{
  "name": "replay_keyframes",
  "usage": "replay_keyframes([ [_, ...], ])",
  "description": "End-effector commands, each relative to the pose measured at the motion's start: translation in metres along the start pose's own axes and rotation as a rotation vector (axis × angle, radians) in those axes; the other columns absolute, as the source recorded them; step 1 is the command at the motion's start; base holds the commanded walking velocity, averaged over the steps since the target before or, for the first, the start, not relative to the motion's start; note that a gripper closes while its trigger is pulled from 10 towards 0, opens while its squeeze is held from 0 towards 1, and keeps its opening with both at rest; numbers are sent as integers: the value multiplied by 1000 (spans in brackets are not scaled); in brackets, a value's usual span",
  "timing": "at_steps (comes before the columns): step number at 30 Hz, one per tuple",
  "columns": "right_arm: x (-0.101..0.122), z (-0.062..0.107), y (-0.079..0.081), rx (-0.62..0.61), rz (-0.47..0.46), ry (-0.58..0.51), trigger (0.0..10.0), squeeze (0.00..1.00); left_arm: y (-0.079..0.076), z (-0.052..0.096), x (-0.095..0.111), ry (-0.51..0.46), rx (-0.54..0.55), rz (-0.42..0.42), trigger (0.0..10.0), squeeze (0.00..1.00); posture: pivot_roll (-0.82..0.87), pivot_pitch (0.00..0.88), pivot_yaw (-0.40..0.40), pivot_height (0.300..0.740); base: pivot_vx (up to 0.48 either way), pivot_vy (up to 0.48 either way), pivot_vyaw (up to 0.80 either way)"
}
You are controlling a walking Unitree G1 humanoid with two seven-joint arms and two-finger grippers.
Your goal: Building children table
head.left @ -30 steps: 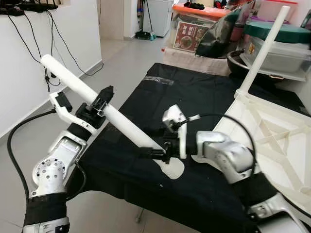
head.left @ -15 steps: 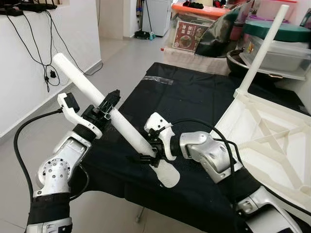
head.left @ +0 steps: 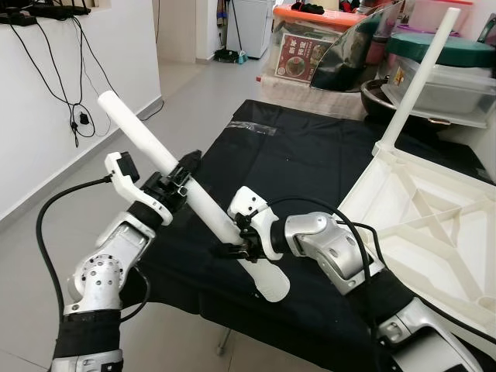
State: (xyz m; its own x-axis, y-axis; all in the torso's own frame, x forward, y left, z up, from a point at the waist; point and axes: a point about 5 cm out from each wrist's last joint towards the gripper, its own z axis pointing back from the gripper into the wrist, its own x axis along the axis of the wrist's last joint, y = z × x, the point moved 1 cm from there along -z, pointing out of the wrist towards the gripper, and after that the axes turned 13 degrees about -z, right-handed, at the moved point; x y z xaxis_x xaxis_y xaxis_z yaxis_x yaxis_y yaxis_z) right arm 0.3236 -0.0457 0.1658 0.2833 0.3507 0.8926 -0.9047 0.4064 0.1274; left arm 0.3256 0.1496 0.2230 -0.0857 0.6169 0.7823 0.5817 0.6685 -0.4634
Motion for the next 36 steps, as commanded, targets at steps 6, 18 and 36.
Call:
replay_keyframes([
  [6,-3,-7,12,76,3,11,0,0,-10,-3,-1,-11,-55,-25,10000,1000,40,0,-90,740,0,0,0],
  [18,0,35,-20,-77,-116,-99,0,0,-17,22,22,-65,-201,94,10000,0,8,0,-66,740,0,0,0],
  [36,58,89,-64,-376,-351,-639,0,0,-40,53,7,99,-381,37,10000,0,-27,0,-11,740,0,0,0],
])
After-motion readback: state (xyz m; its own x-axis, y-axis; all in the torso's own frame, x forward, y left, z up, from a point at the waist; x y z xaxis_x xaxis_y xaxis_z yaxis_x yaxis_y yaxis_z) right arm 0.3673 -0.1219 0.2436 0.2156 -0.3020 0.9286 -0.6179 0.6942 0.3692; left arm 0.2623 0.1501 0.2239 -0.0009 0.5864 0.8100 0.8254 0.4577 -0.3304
